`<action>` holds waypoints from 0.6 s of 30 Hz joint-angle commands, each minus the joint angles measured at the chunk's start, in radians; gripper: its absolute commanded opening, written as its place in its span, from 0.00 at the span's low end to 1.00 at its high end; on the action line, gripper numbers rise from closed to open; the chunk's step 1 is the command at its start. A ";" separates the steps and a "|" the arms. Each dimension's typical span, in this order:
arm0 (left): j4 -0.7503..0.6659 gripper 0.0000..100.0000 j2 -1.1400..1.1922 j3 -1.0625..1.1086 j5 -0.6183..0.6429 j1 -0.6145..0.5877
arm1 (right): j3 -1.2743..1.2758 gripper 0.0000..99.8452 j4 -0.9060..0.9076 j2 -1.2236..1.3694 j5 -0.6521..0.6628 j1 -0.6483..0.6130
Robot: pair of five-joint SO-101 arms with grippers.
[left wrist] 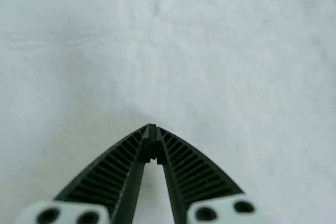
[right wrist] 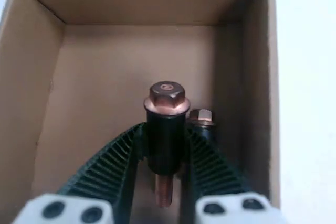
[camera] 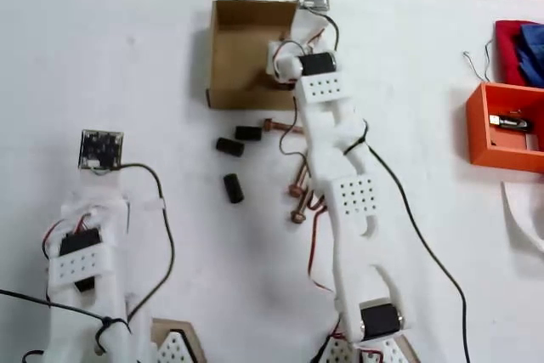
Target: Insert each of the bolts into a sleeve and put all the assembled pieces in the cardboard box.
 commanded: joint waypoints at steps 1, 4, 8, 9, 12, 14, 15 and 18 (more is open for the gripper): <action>-0.017 0.03 -0.005 -0.002 -0.011 0.012 | -0.009 0.02 0.005 -0.027 -0.008 -0.019; -0.017 0.03 -0.005 -0.002 -0.011 0.012 | -0.009 0.02 0.007 -0.027 -0.008 -0.027; -0.017 0.03 -0.005 -0.001 -0.011 0.012 | -0.008 0.02 0.008 -0.025 -0.008 -0.027; -0.017 0.03 -0.005 -0.001 -0.011 0.012 | -0.008 0.02 0.008 -0.018 -0.008 -0.025; -0.017 0.03 -0.005 -0.001 -0.011 0.012 | -0.009 0.02 0.010 0.013 -0.008 -0.022; -0.017 0.03 -0.005 -0.001 -0.011 0.012 | -0.011 0.02 0.018 0.030 -0.008 -0.022; -0.017 0.03 -0.005 -0.001 -0.011 0.012 | -0.018 0.02 0.024 0.038 -0.008 -0.022; -0.017 0.03 -0.005 -0.001 -0.011 0.012 | -0.018 0.02 0.024 0.041 -0.009 -0.025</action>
